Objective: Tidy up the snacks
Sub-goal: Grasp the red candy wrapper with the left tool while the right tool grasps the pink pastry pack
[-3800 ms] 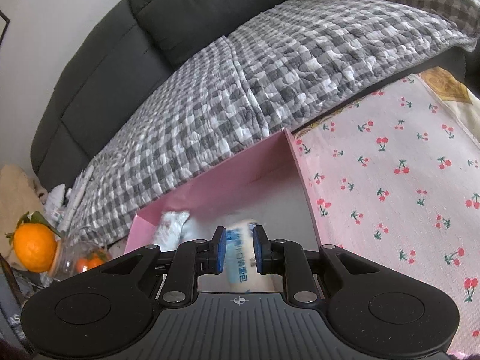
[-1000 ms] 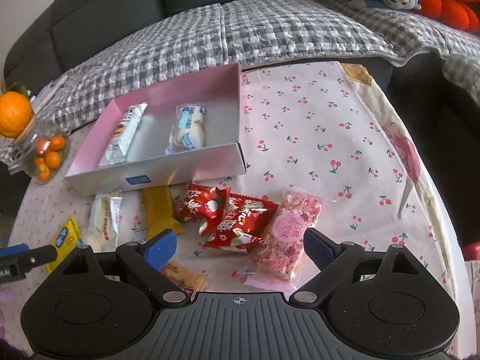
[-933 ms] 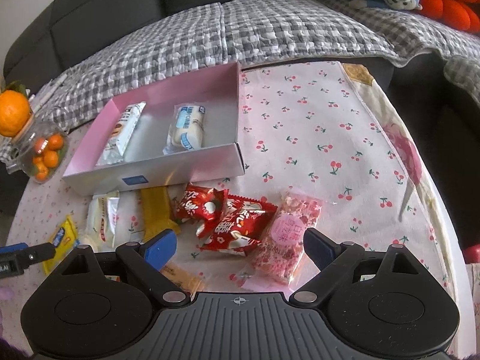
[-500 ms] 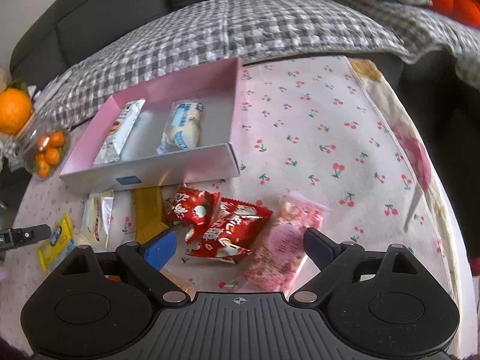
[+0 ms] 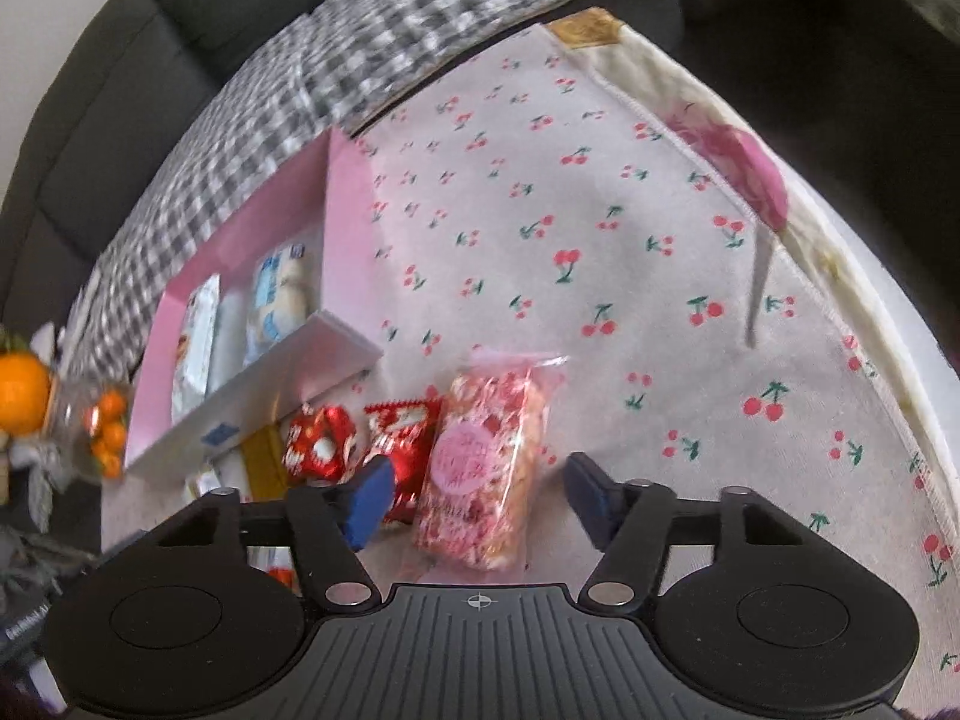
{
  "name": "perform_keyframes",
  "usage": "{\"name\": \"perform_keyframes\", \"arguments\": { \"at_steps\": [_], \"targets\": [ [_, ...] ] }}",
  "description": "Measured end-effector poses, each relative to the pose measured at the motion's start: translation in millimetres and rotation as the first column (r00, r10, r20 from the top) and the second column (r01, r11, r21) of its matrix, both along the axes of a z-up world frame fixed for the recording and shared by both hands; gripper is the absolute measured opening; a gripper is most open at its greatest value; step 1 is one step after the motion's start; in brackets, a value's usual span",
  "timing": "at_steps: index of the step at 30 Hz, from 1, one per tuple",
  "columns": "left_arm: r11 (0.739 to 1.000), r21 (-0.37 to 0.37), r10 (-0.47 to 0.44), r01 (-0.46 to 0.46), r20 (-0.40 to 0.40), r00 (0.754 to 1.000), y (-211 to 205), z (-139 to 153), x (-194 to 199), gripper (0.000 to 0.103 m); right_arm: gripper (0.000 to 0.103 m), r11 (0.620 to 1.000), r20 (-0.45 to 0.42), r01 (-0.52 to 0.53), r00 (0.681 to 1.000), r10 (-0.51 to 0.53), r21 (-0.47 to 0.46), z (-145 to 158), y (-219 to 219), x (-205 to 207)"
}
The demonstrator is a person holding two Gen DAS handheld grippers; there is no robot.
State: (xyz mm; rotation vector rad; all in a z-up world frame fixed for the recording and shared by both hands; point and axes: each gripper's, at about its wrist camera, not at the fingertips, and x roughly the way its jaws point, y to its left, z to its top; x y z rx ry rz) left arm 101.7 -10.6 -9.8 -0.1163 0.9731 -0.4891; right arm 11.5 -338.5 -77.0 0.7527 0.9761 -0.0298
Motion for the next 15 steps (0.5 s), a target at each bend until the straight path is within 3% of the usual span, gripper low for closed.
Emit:
{"name": "perform_keyframes", "arguments": {
  "at_steps": [6, 10, 15],
  "targets": [
    [0.997, 0.019, -0.072, 0.073, -0.012, 0.997, -49.7, -4.7, 6.5, 0.052, 0.05, 1.0, 0.005, 0.019, 1.0, -0.019, 0.008, -1.7, -1.5, 3.2],
    [0.996, 0.015, -0.088, 0.088, -0.039, 0.995, -85.0, -11.5, 12.3, 0.052, 0.048, 1.0, 0.014, 0.014, 1.0, -0.014, 0.006, -2.9, -3.5, 4.1],
    [0.998, 0.058, -0.03, 0.037, -0.107, 0.994, -111.1, -22.1, 17.2, 0.051, 0.048, 1.0, 0.019, 0.012, 1.0, -0.012, 0.003, -3.1, -3.1, 6.9]
  ]
}}
